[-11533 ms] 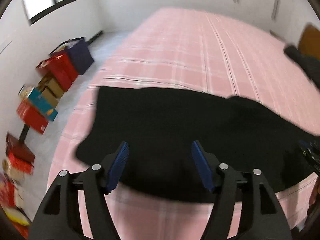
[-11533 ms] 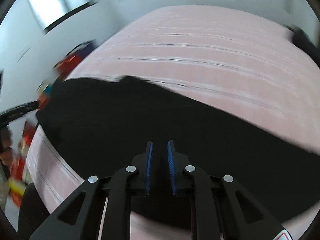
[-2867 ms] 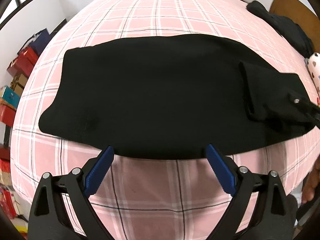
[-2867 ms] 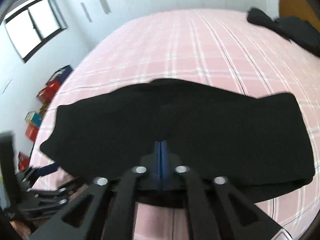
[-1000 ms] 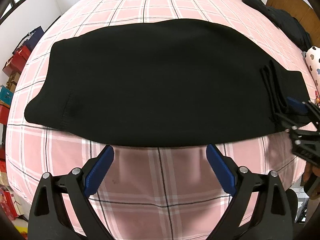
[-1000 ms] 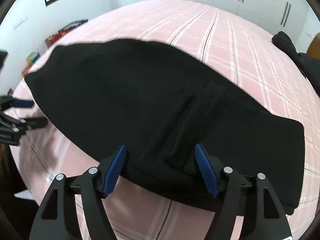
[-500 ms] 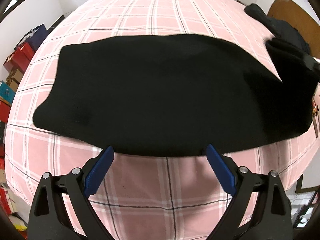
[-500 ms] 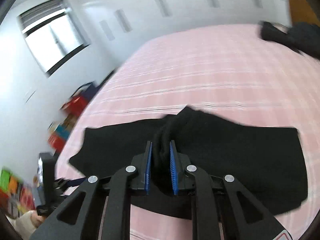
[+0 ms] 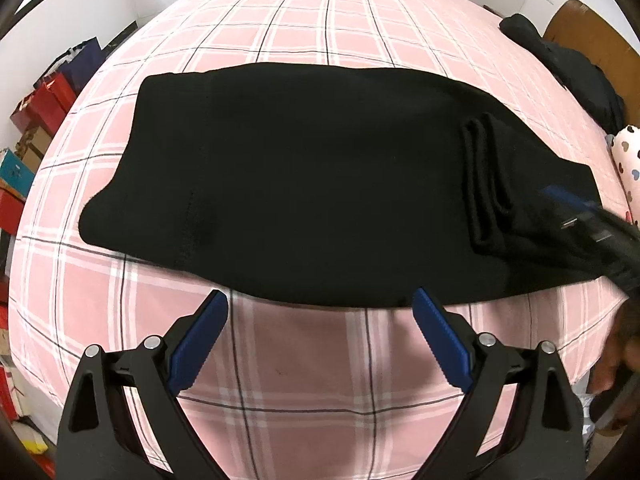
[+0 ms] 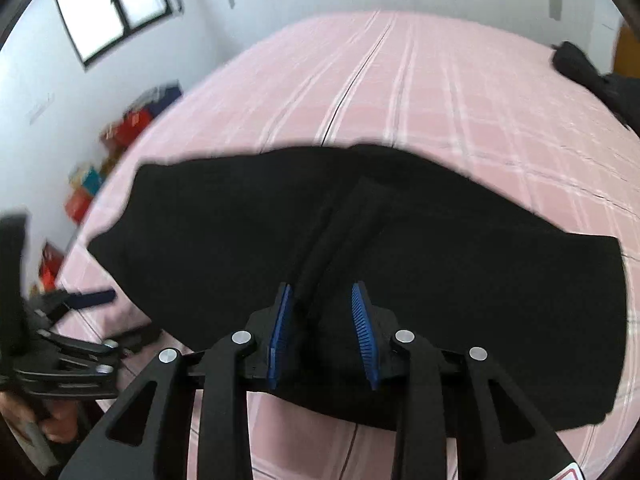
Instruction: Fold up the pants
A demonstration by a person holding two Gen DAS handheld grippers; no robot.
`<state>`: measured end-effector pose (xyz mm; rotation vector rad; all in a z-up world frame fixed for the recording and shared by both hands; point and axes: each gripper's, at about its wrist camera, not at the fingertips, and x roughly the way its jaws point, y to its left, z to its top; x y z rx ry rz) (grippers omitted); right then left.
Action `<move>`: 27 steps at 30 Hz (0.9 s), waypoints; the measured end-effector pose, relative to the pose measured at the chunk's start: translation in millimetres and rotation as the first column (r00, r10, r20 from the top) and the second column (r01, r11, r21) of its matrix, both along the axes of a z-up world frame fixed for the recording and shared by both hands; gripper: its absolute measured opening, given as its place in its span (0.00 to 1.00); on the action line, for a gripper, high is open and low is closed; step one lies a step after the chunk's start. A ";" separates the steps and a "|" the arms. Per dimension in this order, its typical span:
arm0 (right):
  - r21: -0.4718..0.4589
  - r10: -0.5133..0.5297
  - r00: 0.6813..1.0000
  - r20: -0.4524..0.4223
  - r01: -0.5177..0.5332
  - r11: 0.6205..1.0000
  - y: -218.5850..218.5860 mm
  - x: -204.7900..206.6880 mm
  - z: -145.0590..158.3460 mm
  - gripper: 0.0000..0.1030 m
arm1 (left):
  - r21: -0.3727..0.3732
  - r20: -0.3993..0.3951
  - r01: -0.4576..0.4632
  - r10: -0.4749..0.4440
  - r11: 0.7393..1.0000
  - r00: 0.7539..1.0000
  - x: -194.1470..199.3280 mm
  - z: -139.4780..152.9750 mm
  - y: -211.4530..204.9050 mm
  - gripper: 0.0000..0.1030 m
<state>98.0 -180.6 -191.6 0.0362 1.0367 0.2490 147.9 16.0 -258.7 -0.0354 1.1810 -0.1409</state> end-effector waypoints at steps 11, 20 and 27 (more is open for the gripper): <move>0.116 0.082 0.996 0.046 -0.087 0.989 34.3 -0.2 3.5 0.00 | 0.007 -0.010 0.029 -0.029 1.000 1.000 8.5 -1.2 -10.3 0.89; -0.112 0.018 0.995 0.101 -0.006 0.994 33.1 -16.2 -1.9 0.44 | 0.021 -0.013 0.021 -0.020 1.000 1.000 5.1 -2.4 -6.2 0.89; -0.108 0.029 0.999 0.019 -0.027 0.994 34.1 -0.3 -21.9 0.44 | 0.013 -0.012 0.006 -0.006 1.000 1.000 2.9 -2.4 -4.2 0.89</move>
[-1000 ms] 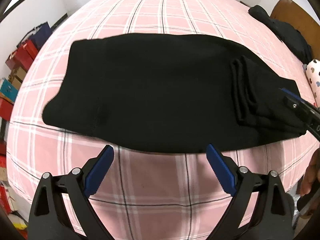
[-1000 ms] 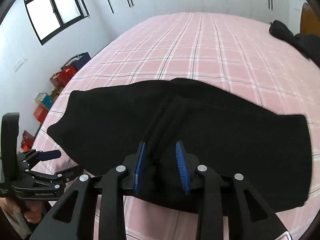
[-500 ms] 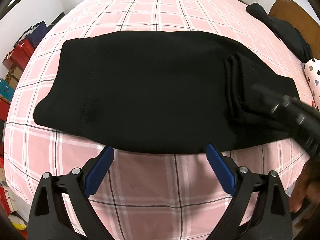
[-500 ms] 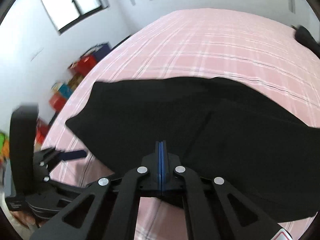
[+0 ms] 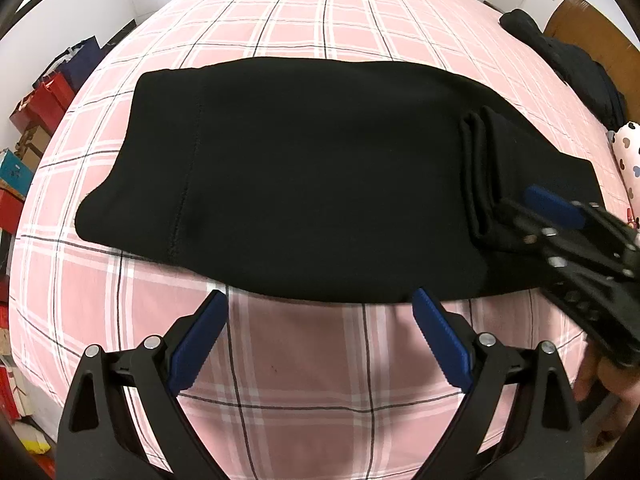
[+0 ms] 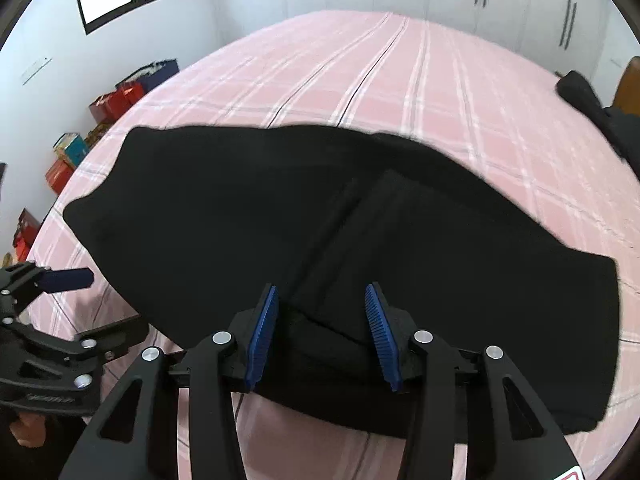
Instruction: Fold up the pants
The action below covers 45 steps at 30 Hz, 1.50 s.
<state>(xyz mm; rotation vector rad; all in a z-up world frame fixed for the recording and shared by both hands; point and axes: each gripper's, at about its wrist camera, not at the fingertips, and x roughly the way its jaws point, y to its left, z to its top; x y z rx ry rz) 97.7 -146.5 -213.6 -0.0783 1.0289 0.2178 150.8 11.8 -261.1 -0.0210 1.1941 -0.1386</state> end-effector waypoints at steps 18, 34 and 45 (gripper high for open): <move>-0.005 0.061 0.998 -0.006 -0.061 0.998 -1.4 -5.2 6.3 0.45 | 0.010 -0.005 0.009 -0.009 1.000 1.000 0.8 -3.8 -0.7 0.89; -0.047 0.075 0.995 0.061 -0.073 0.996 -10.4 10.9 23.1 0.15 | 0.006 -0.011 -0.016 0.016 1.000 1.000 8.0 -3.4 14.1 0.89; 0.070 0.060 0.996 0.068 -0.065 0.995 -15.2 -1.1 23.8 0.41 | -0.009 -0.017 -0.089 0.089 0.996 0.996 20.9 -4.5 46.2 0.89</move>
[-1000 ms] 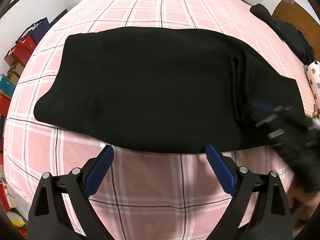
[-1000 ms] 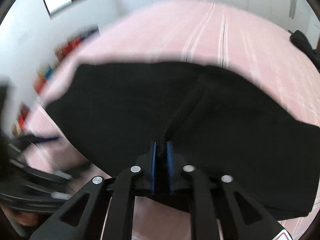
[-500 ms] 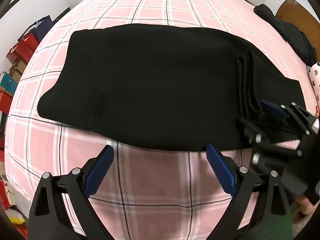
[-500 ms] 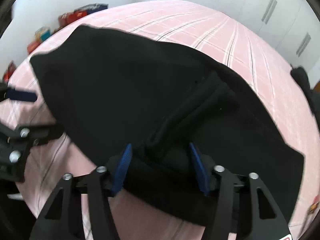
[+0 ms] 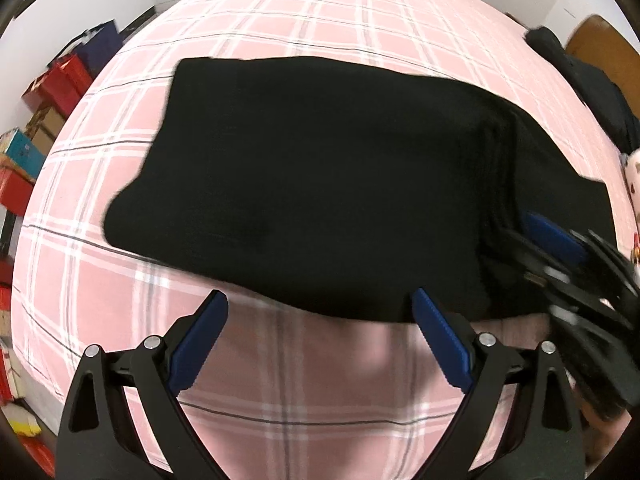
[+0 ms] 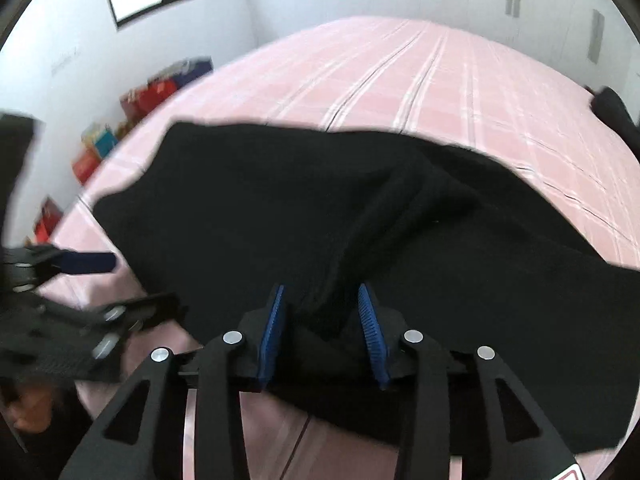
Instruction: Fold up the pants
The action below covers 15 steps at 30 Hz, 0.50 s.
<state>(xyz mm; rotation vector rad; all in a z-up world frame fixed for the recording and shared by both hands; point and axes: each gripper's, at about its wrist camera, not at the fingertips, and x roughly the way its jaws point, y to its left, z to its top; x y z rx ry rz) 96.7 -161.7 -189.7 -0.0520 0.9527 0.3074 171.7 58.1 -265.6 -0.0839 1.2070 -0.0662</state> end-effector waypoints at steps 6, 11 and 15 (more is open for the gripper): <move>-0.045 -0.122 0.992 0.032 0.123 0.991 -33.4 -43.7 14.6 0.56 | 0.041 0.014 -0.058 0.057 0.997 0.998 13.1 -2.0 24.2 0.89; -0.077 -0.156 0.988 0.009 0.156 0.985 -17.7 -66.7 1.4 0.65 | -0.013 0.010 -0.076 0.076 0.997 0.997 26.7 -4.4 26.9 0.89; -0.066 -0.163 0.987 -0.001 0.163 0.984 -11.7 -76.2 -5.3 0.68 | -0.206 0.021 -0.111 0.117 0.972 0.993 39.1 -14.2 39.9 0.95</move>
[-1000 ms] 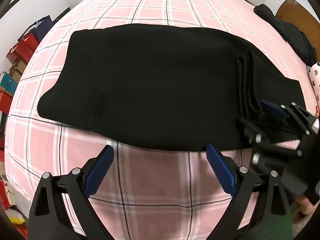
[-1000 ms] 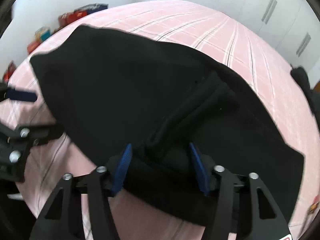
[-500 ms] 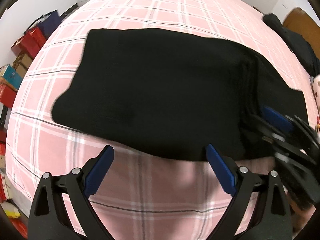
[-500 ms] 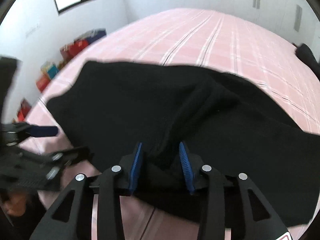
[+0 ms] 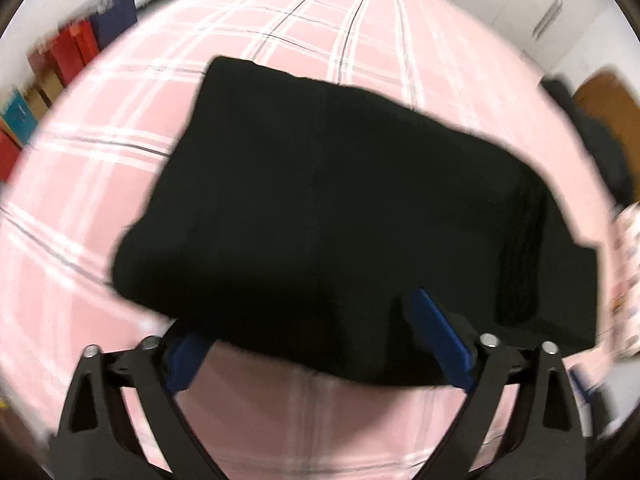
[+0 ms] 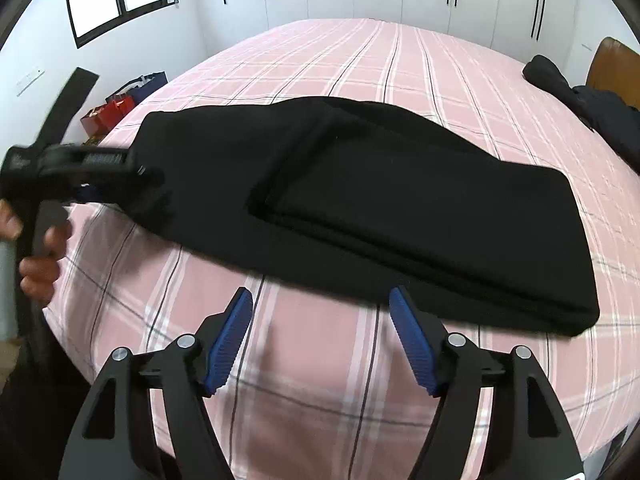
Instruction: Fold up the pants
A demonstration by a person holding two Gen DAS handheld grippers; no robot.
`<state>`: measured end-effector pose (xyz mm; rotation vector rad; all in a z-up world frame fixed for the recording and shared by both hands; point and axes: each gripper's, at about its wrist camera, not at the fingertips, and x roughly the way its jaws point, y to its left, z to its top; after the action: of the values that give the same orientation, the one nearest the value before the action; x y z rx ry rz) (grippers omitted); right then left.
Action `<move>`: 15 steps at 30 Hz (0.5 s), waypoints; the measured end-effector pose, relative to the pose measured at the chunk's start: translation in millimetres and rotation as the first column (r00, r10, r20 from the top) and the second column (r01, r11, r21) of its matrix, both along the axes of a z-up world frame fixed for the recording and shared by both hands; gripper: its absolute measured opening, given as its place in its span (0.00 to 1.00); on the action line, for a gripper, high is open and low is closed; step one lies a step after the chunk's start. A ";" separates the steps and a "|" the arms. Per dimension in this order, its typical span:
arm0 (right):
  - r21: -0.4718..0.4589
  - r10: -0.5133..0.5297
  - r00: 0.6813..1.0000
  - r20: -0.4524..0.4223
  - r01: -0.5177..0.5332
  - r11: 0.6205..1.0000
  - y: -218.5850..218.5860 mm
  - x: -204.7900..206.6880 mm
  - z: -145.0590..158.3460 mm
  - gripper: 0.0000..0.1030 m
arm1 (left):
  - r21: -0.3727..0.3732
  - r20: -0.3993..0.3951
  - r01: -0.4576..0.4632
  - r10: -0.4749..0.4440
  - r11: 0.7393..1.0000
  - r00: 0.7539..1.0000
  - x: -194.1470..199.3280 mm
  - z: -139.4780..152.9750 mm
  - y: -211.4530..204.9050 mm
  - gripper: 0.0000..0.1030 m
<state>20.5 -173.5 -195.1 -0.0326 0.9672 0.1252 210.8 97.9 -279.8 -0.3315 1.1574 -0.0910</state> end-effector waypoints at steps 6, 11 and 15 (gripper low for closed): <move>0.047 -0.040 0.999 0.000 0.040 0.998 -9.3 -15.9 -0.5 0.71 | -0.279 0.072 -0.113 0.138 0.954 0.988 7.9 -7.5 34.9 0.83; 0.067 -0.082 0.997 -0.001 0.082 0.994 -16.9 -16.1 -0.2 0.71 | -0.257 0.047 -0.140 0.156 0.956 0.987 16.1 -11.7 42.7 0.13; 0.068 -0.096 0.995 0.013 0.095 0.993 -23.6 -18.9 3.0 0.71 | -0.084 0.174 -0.048 0.062 0.995 0.983 3.9 41.0 10.6 0.11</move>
<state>1.6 -197.0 -192.1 0.0747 0.9458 0.0691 214.7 108.5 -238.7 -0.4177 0.9704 -0.1155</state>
